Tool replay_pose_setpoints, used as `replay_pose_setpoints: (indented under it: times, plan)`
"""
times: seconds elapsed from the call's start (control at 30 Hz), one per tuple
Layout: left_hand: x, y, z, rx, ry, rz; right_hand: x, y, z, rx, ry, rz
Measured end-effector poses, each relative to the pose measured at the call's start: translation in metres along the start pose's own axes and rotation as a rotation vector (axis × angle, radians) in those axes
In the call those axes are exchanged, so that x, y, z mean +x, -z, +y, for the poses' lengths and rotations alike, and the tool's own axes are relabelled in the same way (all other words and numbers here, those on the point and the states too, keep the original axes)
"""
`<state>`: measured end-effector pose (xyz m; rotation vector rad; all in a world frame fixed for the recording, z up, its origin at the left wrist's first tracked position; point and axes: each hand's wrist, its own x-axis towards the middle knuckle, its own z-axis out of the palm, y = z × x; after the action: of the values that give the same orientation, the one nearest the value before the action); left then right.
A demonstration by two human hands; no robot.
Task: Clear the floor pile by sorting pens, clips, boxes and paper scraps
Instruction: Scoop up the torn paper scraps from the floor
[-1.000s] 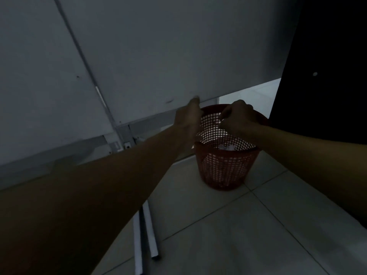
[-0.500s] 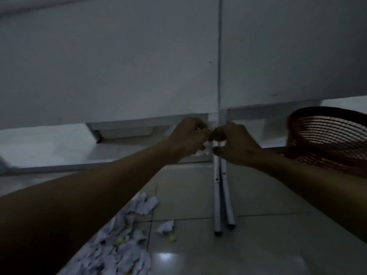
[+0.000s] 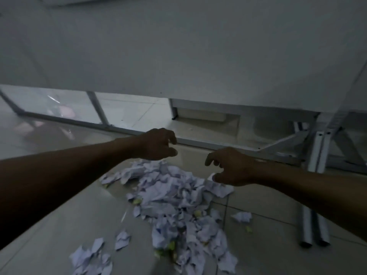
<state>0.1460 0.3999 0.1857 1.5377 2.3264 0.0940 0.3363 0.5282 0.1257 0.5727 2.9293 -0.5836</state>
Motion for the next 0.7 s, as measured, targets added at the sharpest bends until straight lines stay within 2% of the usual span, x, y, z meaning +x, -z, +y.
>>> replay_pose_setpoints:
  times: [0.13, 0.23, 0.33, 0.5, 0.6, 0.7]
  plan:
    - [-0.015, -0.001, -0.088, 0.101, 0.129, -0.050, 0.028, -0.033, -0.050, -0.030, 0.034, -0.150]
    - [-0.018, -0.024, -0.148, 0.055, 0.221, -0.081, 0.043, -0.059, -0.072, -0.108, 0.085, -0.205]
    - [-0.019, -0.059, -0.211, -0.017, 0.297, -0.048, 0.061, -0.080, -0.088, -0.179, 0.102, -0.221]
    - [-0.006, -0.116, -0.295, -0.163, 0.473, 0.137, 0.096, -0.112, -0.103, -0.093, -0.016, -0.050]
    - [0.001, -0.148, -0.314, -0.217, 0.582, 0.238, 0.108, -0.134, -0.116, -0.045, -0.066, 0.082]
    - [0.011, -0.177, -0.327, -0.122, 0.491, 0.249, 0.123, -0.149, -0.128, -0.037, -0.017, 0.248]
